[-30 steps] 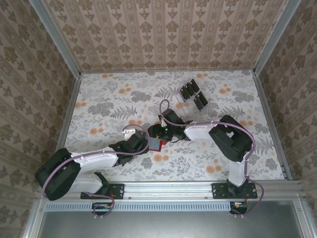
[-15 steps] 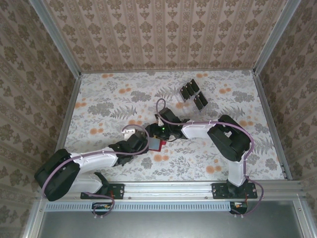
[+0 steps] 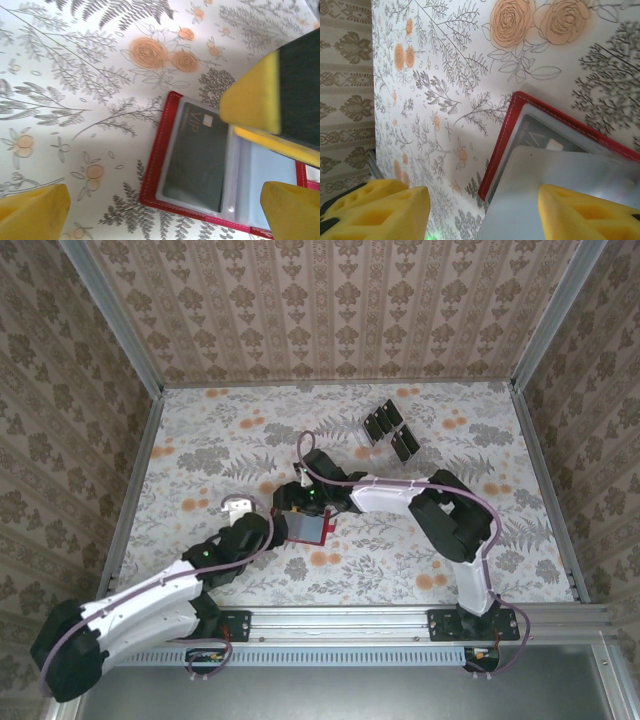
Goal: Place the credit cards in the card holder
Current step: Flip over the card slot in the card holder.
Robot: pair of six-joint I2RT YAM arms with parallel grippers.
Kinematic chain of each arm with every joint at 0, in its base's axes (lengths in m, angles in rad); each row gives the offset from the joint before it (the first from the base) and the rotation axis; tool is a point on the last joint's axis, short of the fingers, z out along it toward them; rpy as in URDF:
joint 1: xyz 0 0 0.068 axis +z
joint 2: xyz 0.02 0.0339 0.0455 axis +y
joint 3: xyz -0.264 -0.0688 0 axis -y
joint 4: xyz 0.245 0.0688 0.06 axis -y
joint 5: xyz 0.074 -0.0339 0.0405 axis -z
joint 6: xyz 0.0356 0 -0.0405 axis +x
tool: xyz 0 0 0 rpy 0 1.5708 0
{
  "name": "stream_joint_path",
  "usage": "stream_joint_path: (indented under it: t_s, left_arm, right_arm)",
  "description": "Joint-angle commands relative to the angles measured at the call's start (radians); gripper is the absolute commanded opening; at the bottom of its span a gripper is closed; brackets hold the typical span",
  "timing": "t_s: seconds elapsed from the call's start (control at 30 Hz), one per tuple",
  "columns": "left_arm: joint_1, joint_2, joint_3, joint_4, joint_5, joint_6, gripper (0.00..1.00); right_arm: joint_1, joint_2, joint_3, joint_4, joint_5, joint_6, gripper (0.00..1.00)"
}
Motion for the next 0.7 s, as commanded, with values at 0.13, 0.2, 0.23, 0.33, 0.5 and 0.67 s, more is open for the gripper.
stream_joint_path:
  t_s: [0.13, 0.2, 0.23, 0.33, 0.5, 0.67]
  left_arm:
    - [0.025, -0.093, -0.036, -0.116, -0.047, -0.034, 1.00]
    - [0.029, -0.096, -0.040, -0.120, -0.044, -0.034, 1.00]
    - [0.030, -0.095, -0.042, -0.120, -0.043, -0.035, 1.00]
    - [0.040, -0.090, -0.050, -0.106, -0.033, -0.034, 1.00]
    - [0.070, -0.049, -0.043, -0.072, -0.001, -0.013, 1.00]
    - [0.125, 0.024, -0.011, -0.009, 0.066, 0.045, 1.00]
  right_arm:
    - [0.030, 0.137, 0.129, -0.088, 0.006, -0.003, 0.60]
    - [0.031, 0.150, 0.136, -0.092, 0.005, -0.002, 0.60]
    - [0.032, 0.152, 0.136, -0.091, 0.005, 0.000, 0.60]
    - [0.030, 0.142, 0.130, -0.096, 0.004, -0.007, 0.60]
    - [0.014, 0.088, 0.134, -0.094, -0.024, -0.034, 0.60]
    - [-0.024, -0.037, 0.133, -0.108, -0.054, -0.095, 0.60]
